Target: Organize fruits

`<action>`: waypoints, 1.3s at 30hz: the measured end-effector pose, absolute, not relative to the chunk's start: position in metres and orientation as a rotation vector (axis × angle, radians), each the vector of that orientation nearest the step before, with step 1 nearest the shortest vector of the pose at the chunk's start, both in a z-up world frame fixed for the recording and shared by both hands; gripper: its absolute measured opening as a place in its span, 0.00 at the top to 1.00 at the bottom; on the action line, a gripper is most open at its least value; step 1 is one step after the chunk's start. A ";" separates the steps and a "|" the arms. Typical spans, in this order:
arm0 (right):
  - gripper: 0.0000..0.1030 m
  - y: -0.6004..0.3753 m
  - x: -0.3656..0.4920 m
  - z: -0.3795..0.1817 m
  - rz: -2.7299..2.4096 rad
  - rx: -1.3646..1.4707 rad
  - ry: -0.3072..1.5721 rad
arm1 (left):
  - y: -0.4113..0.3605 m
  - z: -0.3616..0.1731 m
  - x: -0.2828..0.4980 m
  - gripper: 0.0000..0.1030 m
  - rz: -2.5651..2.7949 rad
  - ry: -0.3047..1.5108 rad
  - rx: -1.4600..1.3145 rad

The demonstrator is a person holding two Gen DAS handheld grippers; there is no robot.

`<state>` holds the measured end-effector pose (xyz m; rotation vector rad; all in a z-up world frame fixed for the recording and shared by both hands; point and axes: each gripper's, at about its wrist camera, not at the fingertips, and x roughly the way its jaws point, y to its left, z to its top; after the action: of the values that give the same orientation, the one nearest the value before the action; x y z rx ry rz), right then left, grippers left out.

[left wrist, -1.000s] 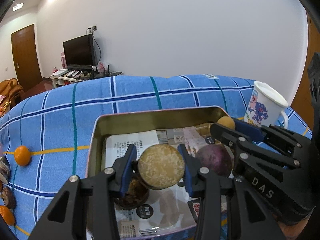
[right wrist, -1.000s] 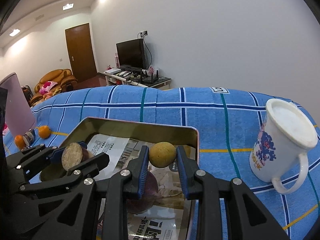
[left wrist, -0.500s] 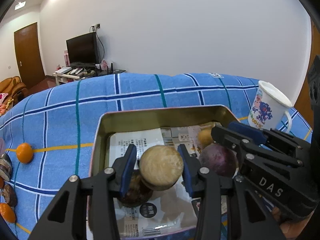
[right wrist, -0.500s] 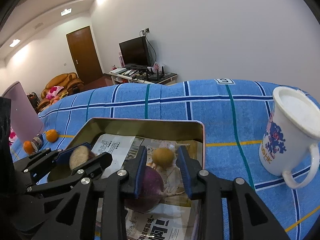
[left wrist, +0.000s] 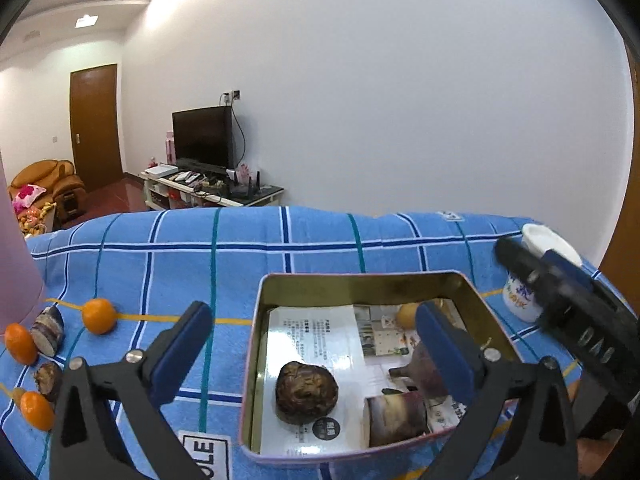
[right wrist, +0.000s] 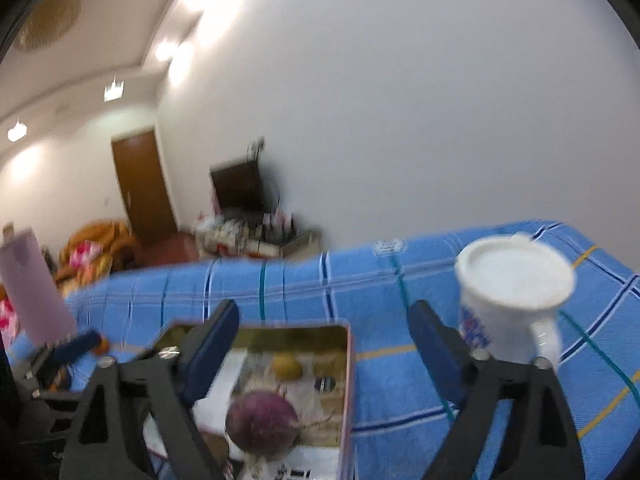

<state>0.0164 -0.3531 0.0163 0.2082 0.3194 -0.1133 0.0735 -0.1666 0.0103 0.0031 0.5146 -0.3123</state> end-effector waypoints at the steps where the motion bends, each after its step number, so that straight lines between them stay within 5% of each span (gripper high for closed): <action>1: 0.13 -0.353 0.011 0.018 -0.121 0.213 0.287 | -0.165 0.010 0.070 0.00 -0.308 0.508 0.005; 39: 0.13 -0.280 -0.043 0.019 -0.147 0.108 0.259 | -0.100 0.006 0.008 0.00 -0.153 0.398 0.164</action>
<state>-0.0429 -0.2799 0.0194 0.1079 0.2590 -0.1469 0.0083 -0.1002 0.0056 0.1641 0.3979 -0.1528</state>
